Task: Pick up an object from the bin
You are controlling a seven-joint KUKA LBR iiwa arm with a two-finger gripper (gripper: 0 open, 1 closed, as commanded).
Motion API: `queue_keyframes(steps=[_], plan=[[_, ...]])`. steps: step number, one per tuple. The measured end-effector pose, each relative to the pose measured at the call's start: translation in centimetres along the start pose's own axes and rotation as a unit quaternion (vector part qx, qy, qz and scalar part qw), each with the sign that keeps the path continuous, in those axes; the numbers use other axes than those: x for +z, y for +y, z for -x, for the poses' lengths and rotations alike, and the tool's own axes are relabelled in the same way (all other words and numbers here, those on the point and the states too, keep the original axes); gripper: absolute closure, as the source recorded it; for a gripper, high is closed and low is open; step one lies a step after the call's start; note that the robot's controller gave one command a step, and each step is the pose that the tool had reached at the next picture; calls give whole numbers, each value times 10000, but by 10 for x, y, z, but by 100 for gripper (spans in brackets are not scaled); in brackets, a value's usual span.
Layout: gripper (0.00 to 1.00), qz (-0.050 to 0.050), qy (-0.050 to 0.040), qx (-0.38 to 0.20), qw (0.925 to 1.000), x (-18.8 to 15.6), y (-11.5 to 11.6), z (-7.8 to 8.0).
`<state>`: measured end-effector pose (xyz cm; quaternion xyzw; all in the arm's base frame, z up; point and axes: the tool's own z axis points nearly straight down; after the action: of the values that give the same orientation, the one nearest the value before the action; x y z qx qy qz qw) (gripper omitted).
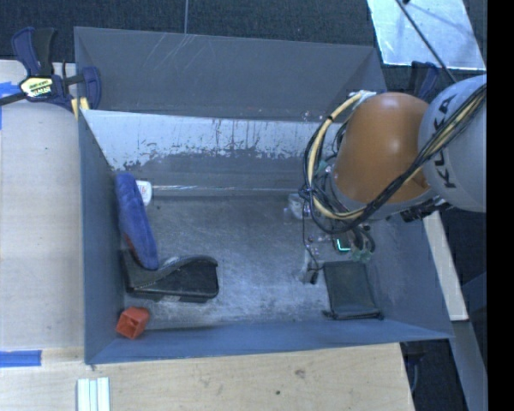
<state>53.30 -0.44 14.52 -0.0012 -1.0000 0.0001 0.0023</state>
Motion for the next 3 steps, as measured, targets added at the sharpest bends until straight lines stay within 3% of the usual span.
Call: queue_keyframes(steps=[1, 2, 3], plan=[[0, -10, -9, -1449, 9894, 77, -123, -21], [0, -22, -52, -2496, 9683, 44, -153, -5], [0, -4, -23, -3314, 9435, 45, -141, -19]])
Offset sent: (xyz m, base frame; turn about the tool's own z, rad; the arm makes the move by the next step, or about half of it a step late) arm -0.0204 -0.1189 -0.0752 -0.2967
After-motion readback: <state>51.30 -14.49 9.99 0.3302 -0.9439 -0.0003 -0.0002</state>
